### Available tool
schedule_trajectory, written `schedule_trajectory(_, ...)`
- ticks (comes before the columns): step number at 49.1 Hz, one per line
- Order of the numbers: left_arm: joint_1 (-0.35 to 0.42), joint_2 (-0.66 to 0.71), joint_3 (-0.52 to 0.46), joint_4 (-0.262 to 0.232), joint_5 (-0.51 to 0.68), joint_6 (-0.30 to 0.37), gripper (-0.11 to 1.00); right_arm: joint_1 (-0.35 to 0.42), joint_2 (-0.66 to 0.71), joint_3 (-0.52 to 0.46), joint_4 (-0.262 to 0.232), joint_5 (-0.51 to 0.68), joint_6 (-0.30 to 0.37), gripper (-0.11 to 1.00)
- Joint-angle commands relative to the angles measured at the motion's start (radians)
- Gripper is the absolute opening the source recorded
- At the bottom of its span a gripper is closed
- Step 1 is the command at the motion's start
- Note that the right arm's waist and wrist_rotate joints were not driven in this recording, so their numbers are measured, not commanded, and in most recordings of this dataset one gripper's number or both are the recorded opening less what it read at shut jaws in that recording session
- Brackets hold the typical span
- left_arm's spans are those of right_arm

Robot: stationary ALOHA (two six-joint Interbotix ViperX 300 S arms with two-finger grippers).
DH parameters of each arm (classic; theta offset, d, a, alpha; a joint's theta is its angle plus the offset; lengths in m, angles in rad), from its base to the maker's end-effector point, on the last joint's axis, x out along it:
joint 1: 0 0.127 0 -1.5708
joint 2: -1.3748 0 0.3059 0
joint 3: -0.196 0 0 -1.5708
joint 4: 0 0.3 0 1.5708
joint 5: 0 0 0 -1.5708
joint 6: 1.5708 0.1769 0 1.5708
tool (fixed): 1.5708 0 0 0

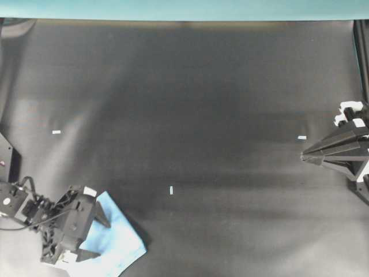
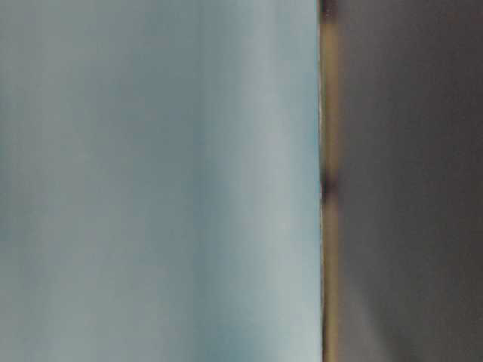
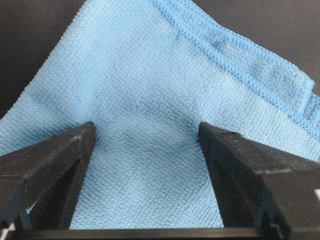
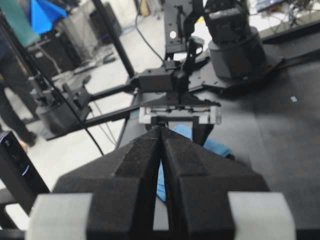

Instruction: Push a blue cloth with the left arm to wipe the desk.

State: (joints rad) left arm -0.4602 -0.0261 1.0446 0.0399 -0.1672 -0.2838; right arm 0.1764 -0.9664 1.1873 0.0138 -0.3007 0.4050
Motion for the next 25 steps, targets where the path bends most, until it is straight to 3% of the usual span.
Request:
schedule_trajectory(1, -0.009, -0.006, 0.000, 0.003, -0.002, -0.005, 0.81, 0.000, 0.009, -0.006, 0.002, -0.011, 0.000, 0.00)
schedule_trajectory(11, -0.014, -0.018, -0.005, 0.003, 0.023, 0.012, 0.81, 0.002, 0.009, -0.006, 0.002, -0.009, 0.000, 0.00)
schedule_trajectory(25, -0.012, -0.179, -0.035, 0.003, 0.141, 0.052, 0.81, 0.002, 0.008, -0.005, 0.002, -0.005, -0.002, 0.00)
